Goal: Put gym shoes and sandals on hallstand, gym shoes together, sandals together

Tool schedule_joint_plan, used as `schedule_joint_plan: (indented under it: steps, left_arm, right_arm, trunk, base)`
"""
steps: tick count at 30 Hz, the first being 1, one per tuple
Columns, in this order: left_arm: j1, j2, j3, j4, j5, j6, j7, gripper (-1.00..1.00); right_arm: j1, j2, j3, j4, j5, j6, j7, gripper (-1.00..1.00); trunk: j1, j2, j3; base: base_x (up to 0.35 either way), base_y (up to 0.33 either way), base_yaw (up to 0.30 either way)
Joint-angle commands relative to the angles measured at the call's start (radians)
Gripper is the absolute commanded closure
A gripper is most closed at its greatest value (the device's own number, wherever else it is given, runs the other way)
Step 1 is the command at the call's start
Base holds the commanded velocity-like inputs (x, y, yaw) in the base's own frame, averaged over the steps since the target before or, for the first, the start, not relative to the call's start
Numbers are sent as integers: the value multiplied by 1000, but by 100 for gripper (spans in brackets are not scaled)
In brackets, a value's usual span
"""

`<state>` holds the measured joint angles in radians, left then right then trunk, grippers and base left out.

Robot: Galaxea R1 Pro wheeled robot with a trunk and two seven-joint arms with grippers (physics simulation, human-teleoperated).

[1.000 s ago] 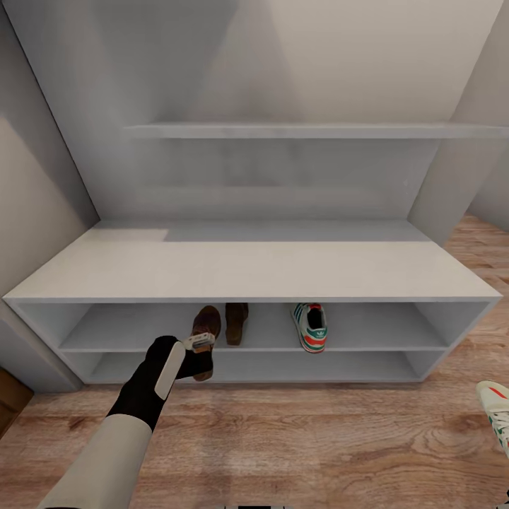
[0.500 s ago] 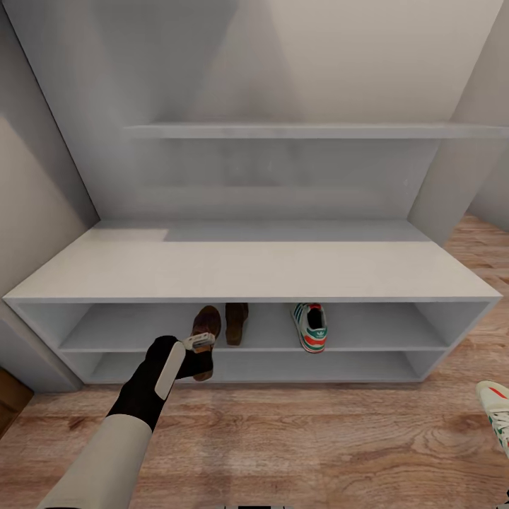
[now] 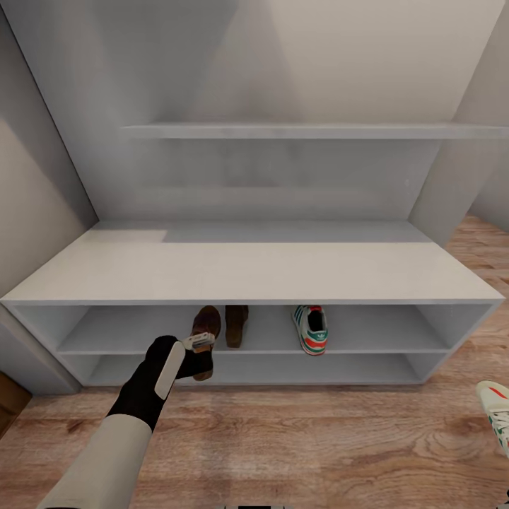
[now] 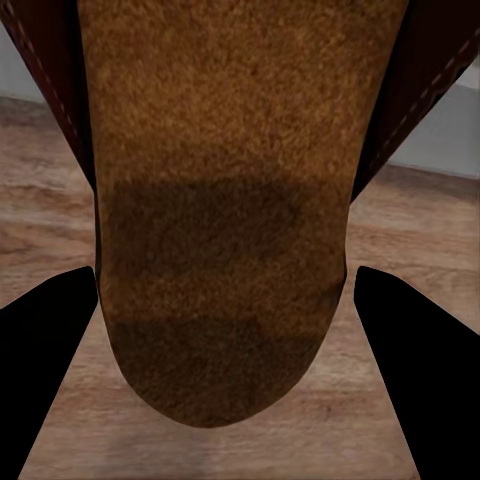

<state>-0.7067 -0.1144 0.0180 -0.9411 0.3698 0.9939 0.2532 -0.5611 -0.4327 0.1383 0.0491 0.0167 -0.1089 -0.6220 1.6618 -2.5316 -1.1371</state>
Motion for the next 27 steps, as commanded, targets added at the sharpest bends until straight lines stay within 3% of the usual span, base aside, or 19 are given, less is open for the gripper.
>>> schedule_joint_plan:
  steps: [1, 27]
  left_arm:
    - [0, -1, 2, -1, 11, 3, 9, 100]
    - [0, -1, 2, 4, 11, 3, 9, 100]
  right_arm:
    - [-2, 0, 3, 5, 2, -6, -2, 100]
    - [-2, 0, 2, 5, 2, -6, -2, 100]
  trunk:
    - [0, 0, -1]
    - [0, 0, -1]
  base:
    - [11, 0, 0]
    - [26, 0, 0]
